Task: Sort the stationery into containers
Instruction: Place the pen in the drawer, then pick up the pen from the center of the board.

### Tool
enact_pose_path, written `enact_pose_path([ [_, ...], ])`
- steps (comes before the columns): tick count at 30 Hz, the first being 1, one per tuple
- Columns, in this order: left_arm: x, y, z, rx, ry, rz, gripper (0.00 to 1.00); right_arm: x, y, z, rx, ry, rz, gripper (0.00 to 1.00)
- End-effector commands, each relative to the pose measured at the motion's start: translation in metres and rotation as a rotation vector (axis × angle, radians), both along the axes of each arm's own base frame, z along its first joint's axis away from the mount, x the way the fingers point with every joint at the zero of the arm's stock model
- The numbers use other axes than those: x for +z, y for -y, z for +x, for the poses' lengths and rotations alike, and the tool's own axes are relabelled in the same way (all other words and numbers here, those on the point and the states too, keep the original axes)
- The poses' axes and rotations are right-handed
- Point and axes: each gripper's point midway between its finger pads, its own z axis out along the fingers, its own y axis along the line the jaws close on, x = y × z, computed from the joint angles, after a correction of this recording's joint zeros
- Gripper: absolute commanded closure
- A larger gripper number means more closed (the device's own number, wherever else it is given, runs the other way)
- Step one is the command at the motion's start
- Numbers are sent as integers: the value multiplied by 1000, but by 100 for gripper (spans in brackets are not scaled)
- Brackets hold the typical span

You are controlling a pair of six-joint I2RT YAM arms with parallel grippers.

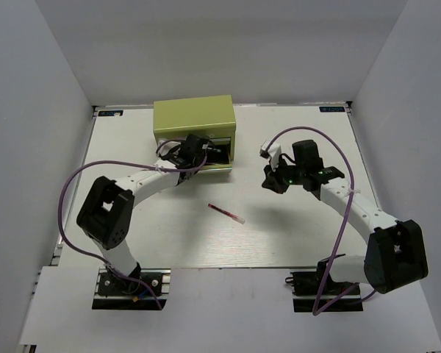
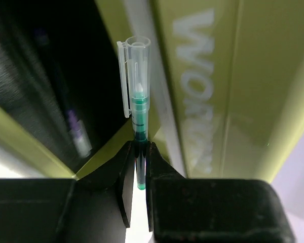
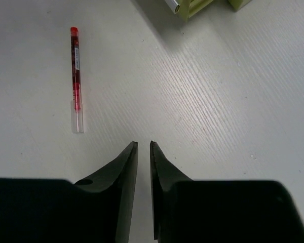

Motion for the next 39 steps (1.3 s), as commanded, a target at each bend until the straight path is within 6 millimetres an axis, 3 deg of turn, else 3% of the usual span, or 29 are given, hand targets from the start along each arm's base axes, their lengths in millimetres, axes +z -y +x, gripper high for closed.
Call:
enact_pose_path([
  [1, 32, 5, 20, 21, 62, -84, 77, 7, -1, -2, 23, 26, 12, 77],
  [2, 24, 7, 18, 10, 38, -80, 69, 6, -2, -2, 38, 30, 9, 71],
  [3, 24, 7, 18, 9, 38, -80, 53, 8, -4, -6, 58, 18, 20, 62],
  [6, 14, 3, 13, -4, 17, -76, 41, 9, -11, -12, 125, 10, 30, 51],
  [11, 13, 1, 2, -25, 7, -75, 38, 9, -23, -23, 235, -24, 59, 43],
  [15, 31, -3, -11, -93, 38, -34, 38, -2, -35, -28, 304, -58, 50, 43],
  [17, 51, -1, -24, -191, 68, 40, 39, -1, -47, -32, 343, -52, 49, 44],
  [21, 65, -19, -63, -344, 62, 241, 39, -24, -74, -40, 379, -82, 3, 44],
  [22, 54, -27, -77, -388, 34, 299, 36, -27, -82, -47, 390, -92, -6, 44],
  [23, 51, -36, -87, -450, 34, 393, 34, -34, -86, -38, 366, -79, -39, 42],
  [25, 53, -57, -116, -479, 13, 440, 28, -52, -97, -42, 361, -127, -71, 40],
  [26, 35, -72, -129, -479, -32, 464, 23, -51, -107, -39, 362, -98, -94, 38],
  [29, 22, -99, -167, -459, -59, 462, 11, -63, -123, -30, 322, -87, -140, 38],
  [30, 9, -104, -179, -473, -78, 462, 10, -75, -125, -29, 303, -115, -158, 38],
  [32, 16, -111, -193, -456, -36, 414, 5, -78, -132, -26, 296, -103, -177, 38],
  [34, 6, -118, -205, -433, -52, 384, 4, -87, -134, -19, 270, -88, -211, 38],
  [39, 4, -126, -215, -411, -54, 372, 1, -104, -138, -23, 266, -71, -278, 44],
])
